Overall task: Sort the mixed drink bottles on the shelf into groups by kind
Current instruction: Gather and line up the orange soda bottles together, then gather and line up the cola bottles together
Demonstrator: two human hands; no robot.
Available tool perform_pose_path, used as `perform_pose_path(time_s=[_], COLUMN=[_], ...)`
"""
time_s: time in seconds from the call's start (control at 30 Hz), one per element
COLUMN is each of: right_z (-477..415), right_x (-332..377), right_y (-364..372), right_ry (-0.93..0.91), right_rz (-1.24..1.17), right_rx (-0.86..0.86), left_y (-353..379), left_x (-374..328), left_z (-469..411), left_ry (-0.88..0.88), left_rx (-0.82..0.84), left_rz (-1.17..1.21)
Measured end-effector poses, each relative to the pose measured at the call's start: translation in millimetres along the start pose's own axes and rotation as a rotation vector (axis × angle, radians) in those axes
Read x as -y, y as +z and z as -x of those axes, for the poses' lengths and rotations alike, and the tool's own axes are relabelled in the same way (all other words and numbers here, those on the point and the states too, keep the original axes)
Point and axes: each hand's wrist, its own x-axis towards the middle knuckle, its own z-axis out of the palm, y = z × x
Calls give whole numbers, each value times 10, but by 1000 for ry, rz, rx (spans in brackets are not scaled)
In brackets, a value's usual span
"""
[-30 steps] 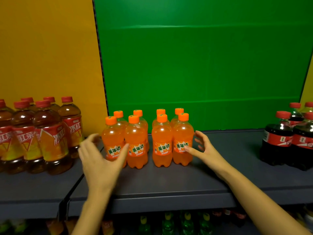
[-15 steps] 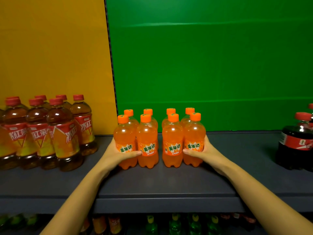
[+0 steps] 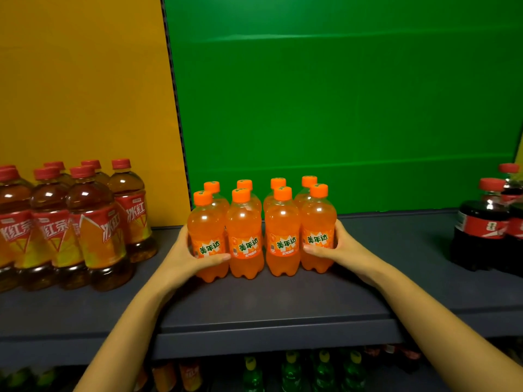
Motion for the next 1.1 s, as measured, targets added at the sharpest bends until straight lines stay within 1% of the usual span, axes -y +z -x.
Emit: perform_pose_path(time_s=[0.03,0.1,0.13,0.2,0.27,0.3,0.37,0.5,0.63,0.73,0.87,0.93,1.1], right_z=[54,192,279,457,647,735,905,1203,1436,1556,1636,1661,1652], right_x=[23,48,59,64,84,95,122,97,12,-76,-212,-327,-597], right_y=[-26,-101,-143,-250,-365,-432,-580,-962,-1416,-1789,-2246,-2398,-2618], right_ry=[10,28,30,-4,-76,-106,-138,-146,-171,-182,-156,-123,-69], right_rz=[55,251,355,519,651,691,739,786,777,784,785,763,722], right_rx=[-15,-47,-67,-132,-213,-252,-318,-421,-562,-662,-787,-782,-655], left_y=[-14,-27,-30,-8,67,129,305,809,1461,2025,2806,3165,3839], left_x=[-56,-142,-168,-246,-367,-445,-616,-867,-1004,-1069,-1168,-1213,-1286], left_z=[73,240,327,459,519,535,539,478,364,270,196,187,84], left_ry=[-13,15,84,317,529,590,656,765,845,844,742,682,490], left_rx=[-35,-157,-235,-350,-400,-403,-367,-194,-41,46,103,130,133], left_rz=[-50,-186,-260,-417,-517,-556,-623,-745,-701,-668,-618,-615,-540])
